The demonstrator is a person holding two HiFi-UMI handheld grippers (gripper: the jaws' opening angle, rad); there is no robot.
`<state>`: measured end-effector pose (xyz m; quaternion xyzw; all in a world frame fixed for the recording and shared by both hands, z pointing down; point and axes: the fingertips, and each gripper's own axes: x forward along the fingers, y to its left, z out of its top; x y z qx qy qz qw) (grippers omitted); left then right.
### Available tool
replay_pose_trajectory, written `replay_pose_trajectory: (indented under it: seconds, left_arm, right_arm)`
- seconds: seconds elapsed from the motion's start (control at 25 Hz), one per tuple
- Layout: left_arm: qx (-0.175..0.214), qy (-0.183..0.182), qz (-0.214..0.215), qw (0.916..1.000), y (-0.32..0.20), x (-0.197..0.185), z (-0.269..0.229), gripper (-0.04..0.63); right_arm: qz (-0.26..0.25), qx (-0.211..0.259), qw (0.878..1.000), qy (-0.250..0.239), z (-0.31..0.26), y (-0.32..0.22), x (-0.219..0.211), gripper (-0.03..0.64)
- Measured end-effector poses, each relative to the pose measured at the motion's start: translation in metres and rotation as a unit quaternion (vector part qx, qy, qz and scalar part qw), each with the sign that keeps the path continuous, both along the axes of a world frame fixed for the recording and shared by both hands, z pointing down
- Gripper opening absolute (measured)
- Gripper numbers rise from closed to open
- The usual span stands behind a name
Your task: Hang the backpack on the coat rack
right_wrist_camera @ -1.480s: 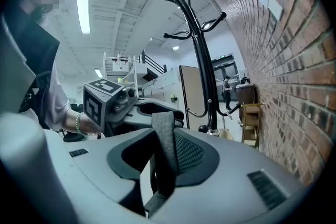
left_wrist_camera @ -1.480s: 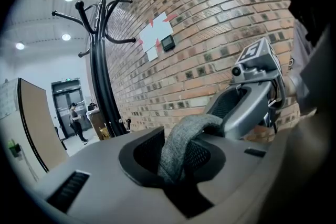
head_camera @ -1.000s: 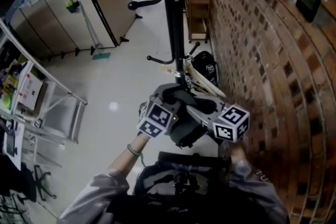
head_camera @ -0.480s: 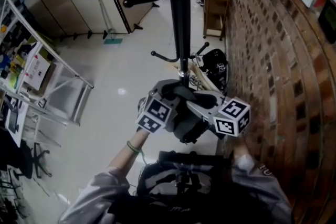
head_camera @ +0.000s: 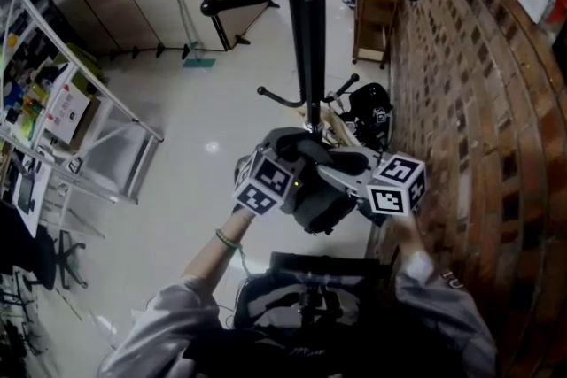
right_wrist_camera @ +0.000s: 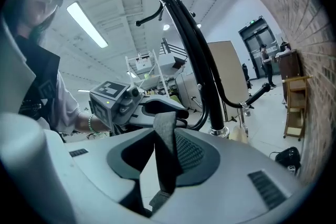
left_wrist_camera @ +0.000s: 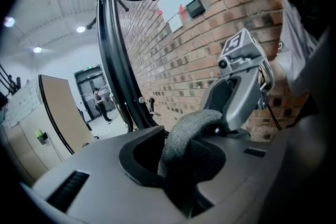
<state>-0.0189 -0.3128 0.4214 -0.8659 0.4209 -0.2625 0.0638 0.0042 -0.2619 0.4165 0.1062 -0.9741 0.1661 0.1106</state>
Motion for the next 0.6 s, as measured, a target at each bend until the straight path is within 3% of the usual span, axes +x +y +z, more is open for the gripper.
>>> replay_pose_trajectory:
  seconds: [0.36, 0.6]
  left_arm:
    - [-0.002, -0.034, 0.016, 0.9993, -0.006, -0.003, 0.01, 0.084]
    - [-0.005, -0.028, 0.021, 0.9994, -0.011, -0.005, 0.014, 0.084]
  right_arm:
    - [-0.132, -0.037, 0.99, -0.021, 0.006, -0.002, -0.001, 0.13]
    - [-0.169, -0.023, 0.985, -0.007, 0.007, -0.005, -0.002, 0.154]
